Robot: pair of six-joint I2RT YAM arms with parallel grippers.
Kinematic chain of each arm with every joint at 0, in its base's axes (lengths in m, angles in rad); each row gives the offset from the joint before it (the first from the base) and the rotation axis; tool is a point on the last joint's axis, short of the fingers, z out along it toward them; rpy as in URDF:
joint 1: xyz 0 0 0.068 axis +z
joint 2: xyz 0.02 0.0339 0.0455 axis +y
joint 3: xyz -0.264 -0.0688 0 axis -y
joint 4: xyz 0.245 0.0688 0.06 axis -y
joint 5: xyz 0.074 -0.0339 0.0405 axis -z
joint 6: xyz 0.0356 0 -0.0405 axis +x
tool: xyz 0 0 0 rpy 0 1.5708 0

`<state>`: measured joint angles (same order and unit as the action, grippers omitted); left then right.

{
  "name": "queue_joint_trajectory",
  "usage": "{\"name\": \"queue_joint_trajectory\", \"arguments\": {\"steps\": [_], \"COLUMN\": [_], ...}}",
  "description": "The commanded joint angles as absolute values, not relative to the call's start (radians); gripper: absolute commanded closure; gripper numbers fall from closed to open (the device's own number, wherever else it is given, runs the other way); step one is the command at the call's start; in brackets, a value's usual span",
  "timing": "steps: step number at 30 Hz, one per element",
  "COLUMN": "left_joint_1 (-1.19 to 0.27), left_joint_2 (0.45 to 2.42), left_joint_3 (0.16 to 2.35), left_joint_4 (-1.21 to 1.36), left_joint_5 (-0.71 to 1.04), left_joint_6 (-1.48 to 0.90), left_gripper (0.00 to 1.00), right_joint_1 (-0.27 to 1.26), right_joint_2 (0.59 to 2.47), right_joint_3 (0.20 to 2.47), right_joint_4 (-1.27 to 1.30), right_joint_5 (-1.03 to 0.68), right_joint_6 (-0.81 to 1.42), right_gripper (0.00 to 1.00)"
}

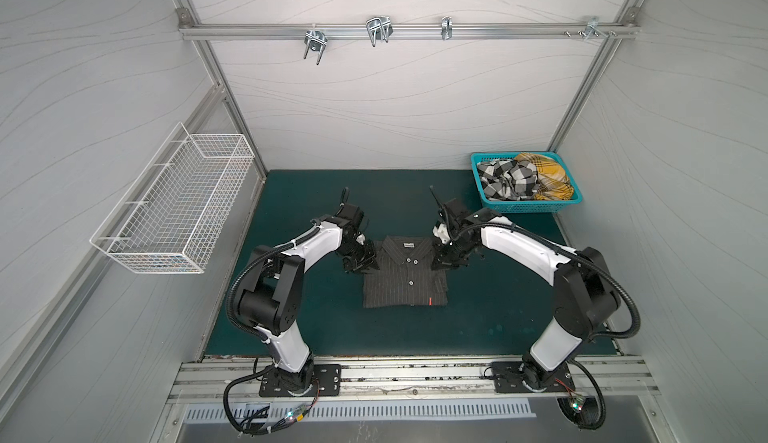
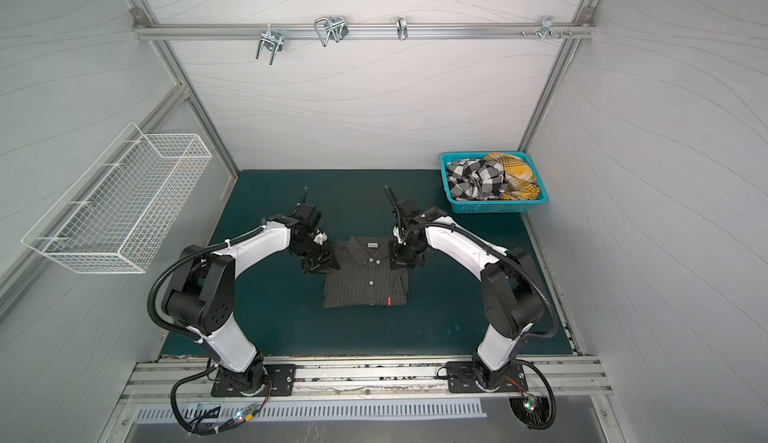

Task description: Fold and stack the long sleeve shirts

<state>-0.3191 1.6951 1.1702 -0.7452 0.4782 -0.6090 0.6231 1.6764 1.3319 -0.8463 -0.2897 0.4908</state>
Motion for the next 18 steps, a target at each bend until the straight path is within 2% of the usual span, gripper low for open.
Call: {"name": "queue_joint_trajectory", "arguments": {"steps": [1, 6, 18], "left_joint_1": [-0.319, -0.308, -0.309], "left_joint_2": [1.649, 1.699, 1.802], "left_joint_3": [1.257, 1.274, 1.232], "left_joint_4": [-0.786, -0.774, -0.733], "left_joint_5": [0.448, 0.446, 0.436], "left_joint_6": [-0.603, -0.594, -0.568], "left_gripper": [0.77, 0.84, 0.89], "right_joint_1": [0.623, 0.624, 0.622], "right_joint_2": [1.678, 1.777, 2.000], "right_joint_3": [1.403, 1.477, 1.533], "right_joint_4": [-0.922, -0.871, -0.783], "right_joint_5": [-0.272, -0.309, -0.309], "right_joint_6": [0.475, 0.496, 0.497], "right_gripper": [0.84, 0.84, 0.86]}}
